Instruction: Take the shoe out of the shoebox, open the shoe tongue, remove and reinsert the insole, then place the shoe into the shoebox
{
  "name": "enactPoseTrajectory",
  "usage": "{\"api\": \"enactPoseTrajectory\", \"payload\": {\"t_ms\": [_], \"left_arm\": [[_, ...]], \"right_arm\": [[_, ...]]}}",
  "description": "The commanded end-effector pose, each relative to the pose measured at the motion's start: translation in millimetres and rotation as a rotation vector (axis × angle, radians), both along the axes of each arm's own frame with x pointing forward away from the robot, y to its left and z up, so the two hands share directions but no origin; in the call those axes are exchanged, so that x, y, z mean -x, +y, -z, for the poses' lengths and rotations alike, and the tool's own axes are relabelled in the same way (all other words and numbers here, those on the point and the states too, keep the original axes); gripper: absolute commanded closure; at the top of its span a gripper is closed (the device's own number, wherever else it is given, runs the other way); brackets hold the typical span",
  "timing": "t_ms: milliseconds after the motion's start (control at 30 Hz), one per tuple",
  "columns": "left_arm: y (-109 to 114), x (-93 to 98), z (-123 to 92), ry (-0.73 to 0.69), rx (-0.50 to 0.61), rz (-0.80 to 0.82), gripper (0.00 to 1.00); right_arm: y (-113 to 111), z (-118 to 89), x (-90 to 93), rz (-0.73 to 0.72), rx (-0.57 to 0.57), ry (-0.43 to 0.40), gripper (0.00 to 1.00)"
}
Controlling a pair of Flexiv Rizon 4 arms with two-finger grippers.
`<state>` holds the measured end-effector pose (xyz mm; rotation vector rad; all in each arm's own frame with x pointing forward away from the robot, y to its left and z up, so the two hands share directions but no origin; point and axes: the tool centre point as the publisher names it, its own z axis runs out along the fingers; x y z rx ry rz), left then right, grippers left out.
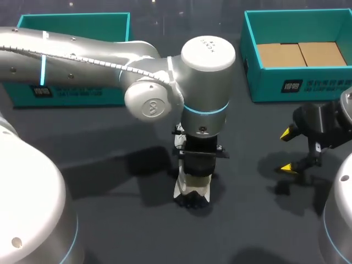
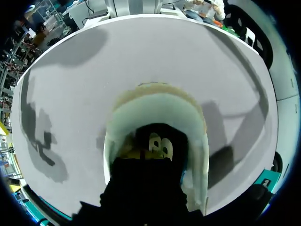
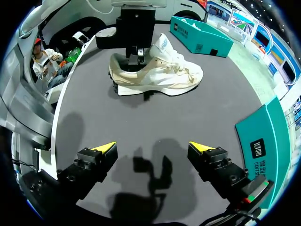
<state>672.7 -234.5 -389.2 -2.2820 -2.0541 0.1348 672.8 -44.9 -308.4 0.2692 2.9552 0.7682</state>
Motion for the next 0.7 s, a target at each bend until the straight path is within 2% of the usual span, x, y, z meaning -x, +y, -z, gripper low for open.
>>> {"api": "enactPoseTrajectory", "payload": {"t_ms": [33,200,400,567,700], "left_arm": [[16,5.2,-11,-0.026,0.094,0.006,1.0],[22,13.3,-16,-0.044,0.126,0.048,1.0],[24,18.2,-3,-0.021,0.142,0.106,1.0],[17,8.8,21,-0.017,0.125,0.08,1.0],[15,1.4,20,-0.021,0.125,0.06,1.0]], "right_arm": [[0,0,1.4,0.001,0.002,-0.002,0.0],[0,0,1.4,0.001,0.002,-0.002,0.0],[0,0,1.4,0.001,0.002,-0.002,0.0],[0,0,1.4,0.001,0.002,-0.002,0.0],[0,0,1.4,0.001,0.002,-0.002,0.0]]}}
